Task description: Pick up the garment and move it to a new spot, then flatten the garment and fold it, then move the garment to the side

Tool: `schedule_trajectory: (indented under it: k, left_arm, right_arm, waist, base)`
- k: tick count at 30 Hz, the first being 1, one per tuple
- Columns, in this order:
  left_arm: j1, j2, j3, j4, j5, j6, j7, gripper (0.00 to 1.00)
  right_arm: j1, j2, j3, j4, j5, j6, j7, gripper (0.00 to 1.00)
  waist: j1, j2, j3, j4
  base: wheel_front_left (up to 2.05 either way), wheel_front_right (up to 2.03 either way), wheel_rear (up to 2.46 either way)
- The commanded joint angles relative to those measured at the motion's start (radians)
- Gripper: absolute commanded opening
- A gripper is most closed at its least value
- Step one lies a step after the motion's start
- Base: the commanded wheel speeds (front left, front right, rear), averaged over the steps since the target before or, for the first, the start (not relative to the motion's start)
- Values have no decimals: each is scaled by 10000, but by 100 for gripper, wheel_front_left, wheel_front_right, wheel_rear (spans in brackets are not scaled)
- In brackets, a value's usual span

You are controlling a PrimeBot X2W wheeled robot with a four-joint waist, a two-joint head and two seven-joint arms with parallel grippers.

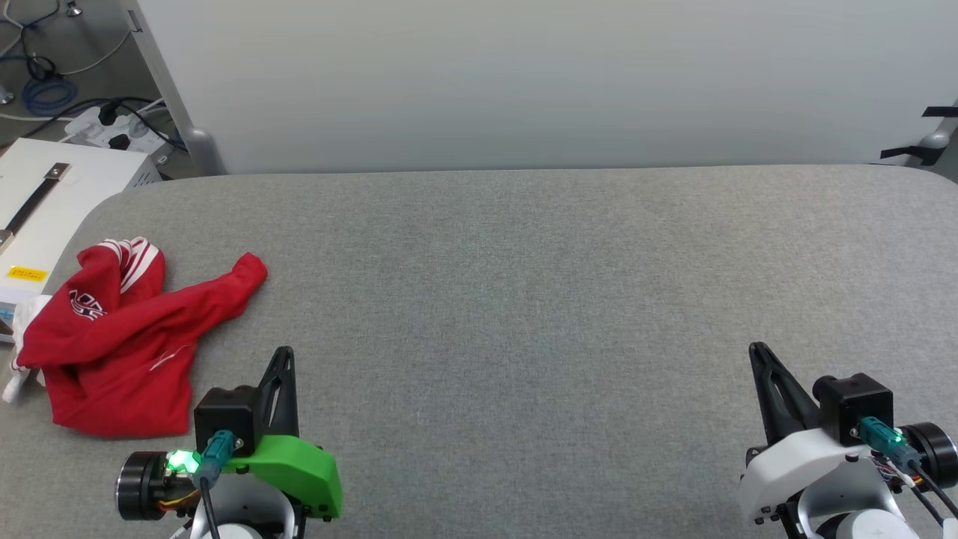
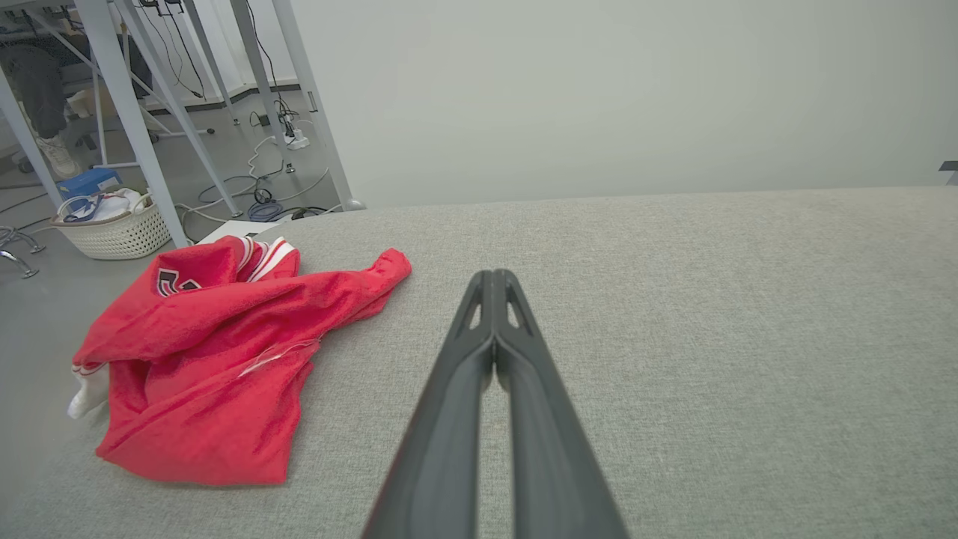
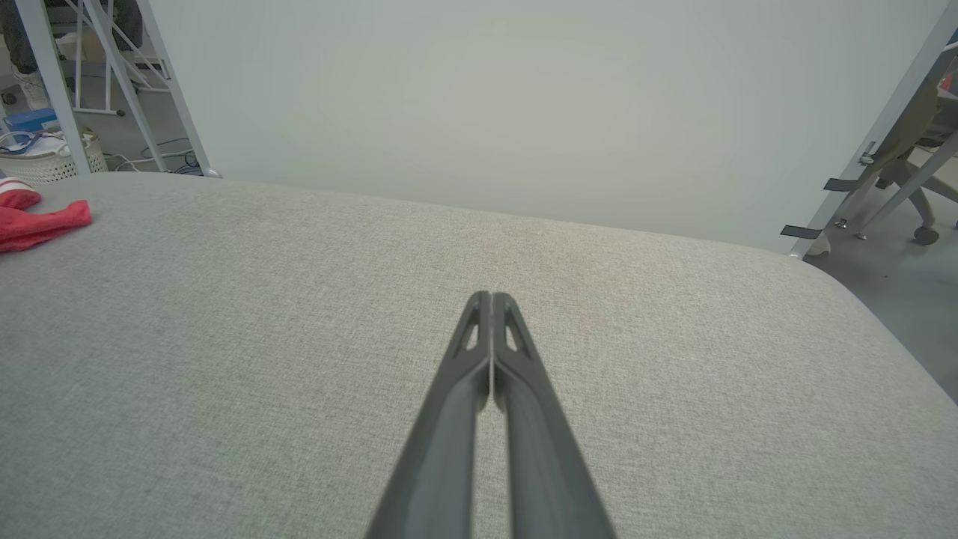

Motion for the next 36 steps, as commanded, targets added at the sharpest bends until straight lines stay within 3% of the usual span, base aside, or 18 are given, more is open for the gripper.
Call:
schedule_trajectory:
  k: [1, 36]
  left_arm:
    - [-172, -45, -1, -24, 99, 41, -7, 0]
    - [-172, -45, -1, -24, 99, 41, -7, 0]
  right_arm:
    - [-160, -10, -16, 22, -97, -9, 30, 0]
    - [-160, -10, -16, 22, -97, -9, 30, 0]
  waist:
    - [0, 0, 0, 0]
    - [0, 0, 0, 0]
  base:
    - [0, 0, 0]
    - [0, 0, 0]
